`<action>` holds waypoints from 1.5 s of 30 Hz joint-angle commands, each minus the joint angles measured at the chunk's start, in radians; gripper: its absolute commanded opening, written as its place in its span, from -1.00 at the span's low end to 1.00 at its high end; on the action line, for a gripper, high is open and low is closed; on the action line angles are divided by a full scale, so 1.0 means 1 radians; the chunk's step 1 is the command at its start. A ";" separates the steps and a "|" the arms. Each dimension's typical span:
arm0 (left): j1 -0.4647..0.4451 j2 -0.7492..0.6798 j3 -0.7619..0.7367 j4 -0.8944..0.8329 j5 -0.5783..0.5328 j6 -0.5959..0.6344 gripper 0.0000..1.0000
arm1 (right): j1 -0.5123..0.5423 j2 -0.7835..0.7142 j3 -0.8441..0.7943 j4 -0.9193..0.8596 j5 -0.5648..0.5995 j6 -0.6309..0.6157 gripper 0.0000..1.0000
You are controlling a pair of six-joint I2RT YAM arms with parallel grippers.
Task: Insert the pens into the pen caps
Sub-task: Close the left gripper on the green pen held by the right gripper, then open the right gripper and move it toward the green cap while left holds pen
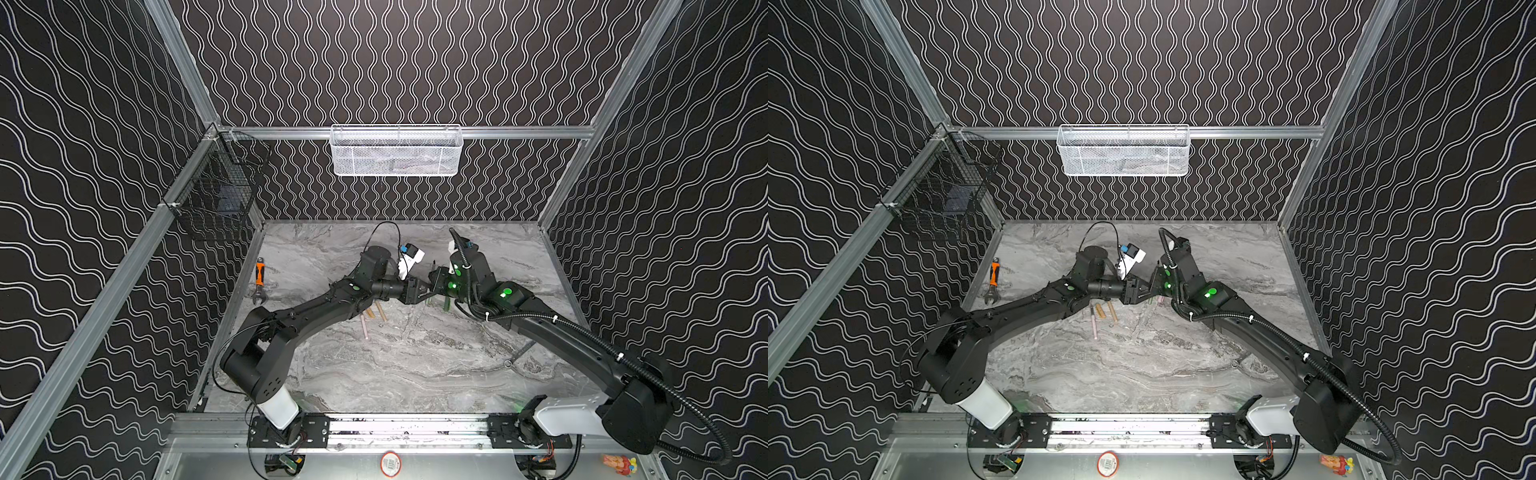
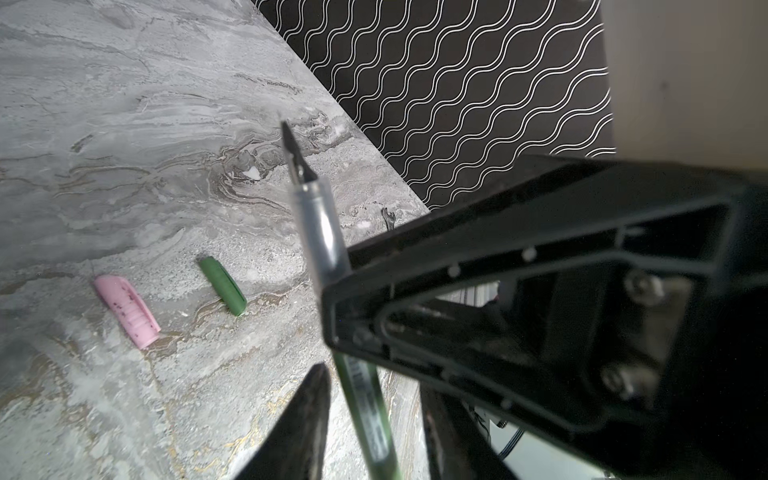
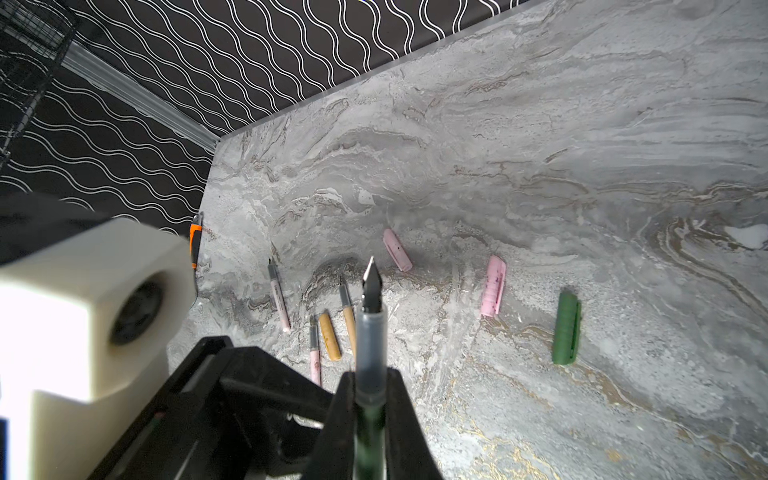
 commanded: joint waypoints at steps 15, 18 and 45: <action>-0.003 -0.008 -0.011 0.065 -0.022 -0.044 -0.88 | 0.018 -0.016 0.032 0.021 0.001 0.008 -0.28; -0.002 -0.028 -0.018 0.046 -0.087 -0.025 -0.86 | 0.019 -0.065 0.057 0.005 -0.022 0.008 -0.09; -0.030 -0.341 -0.235 0.211 -0.455 0.245 -0.83 | -0.395 0.205 -0.188 -0.082 -0.303 -0.201 0.11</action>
